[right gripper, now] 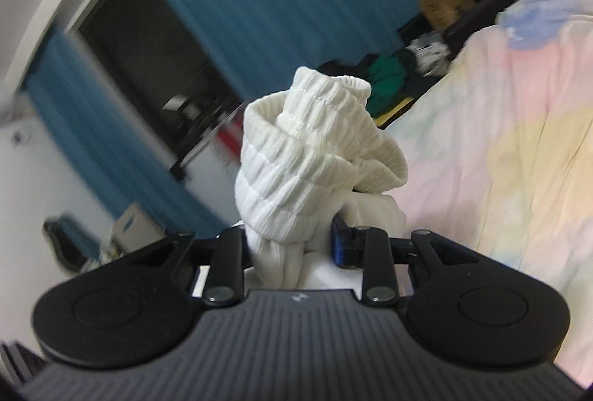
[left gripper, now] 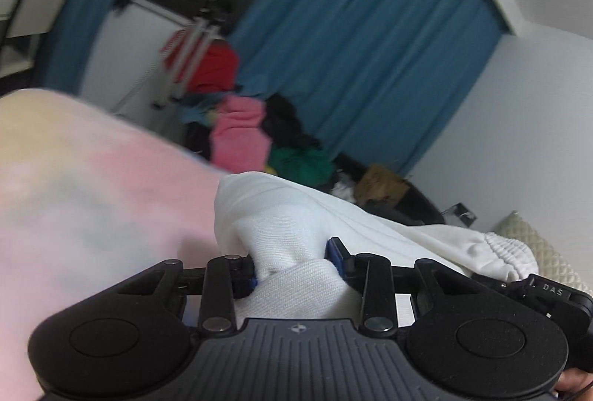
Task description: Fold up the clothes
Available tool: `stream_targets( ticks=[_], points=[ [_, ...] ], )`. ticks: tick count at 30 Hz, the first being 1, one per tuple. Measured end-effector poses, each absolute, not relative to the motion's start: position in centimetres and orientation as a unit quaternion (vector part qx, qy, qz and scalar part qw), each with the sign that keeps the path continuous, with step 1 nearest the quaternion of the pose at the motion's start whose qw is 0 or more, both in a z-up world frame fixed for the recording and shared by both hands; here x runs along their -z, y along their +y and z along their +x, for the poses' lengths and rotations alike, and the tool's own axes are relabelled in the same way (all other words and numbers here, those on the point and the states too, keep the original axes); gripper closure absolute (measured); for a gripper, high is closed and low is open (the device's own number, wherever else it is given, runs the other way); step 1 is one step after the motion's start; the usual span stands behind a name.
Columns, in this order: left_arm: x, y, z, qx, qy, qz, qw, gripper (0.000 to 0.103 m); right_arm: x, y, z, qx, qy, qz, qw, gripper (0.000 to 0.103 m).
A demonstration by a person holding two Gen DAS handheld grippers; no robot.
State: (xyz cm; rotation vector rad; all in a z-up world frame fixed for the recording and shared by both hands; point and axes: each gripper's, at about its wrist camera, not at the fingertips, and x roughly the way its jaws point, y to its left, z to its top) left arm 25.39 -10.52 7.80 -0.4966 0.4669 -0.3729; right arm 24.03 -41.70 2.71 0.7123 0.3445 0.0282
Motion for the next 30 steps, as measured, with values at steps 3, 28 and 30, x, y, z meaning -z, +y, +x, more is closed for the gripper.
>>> stream_targets(
  ticks=[3, 28, 30],
  points=[
    [-7.1, -16.6, 32.0, 0.186, 0.241, -0.232, 0.924, 0.066, -2.5, -46.1, 29.1, 0.025, 0.174, 0.355, 0.918, 0.072],
    [9.4, -22.8, 40.3, 0.213, 0.323, -0.098, 0.917, 0.051, 17.2, -50.7, 30.9, 0.151, 0.245, 0.399, 0.871, 0.053],
    [7.7, -23.0, 39.4, 0.206, 0.324, -0.076, 0.920, 0.043, 15.6, -50.8, 30.7, 0.167, 0.274, 0.396, 0.860, 0.053]
  ],
)
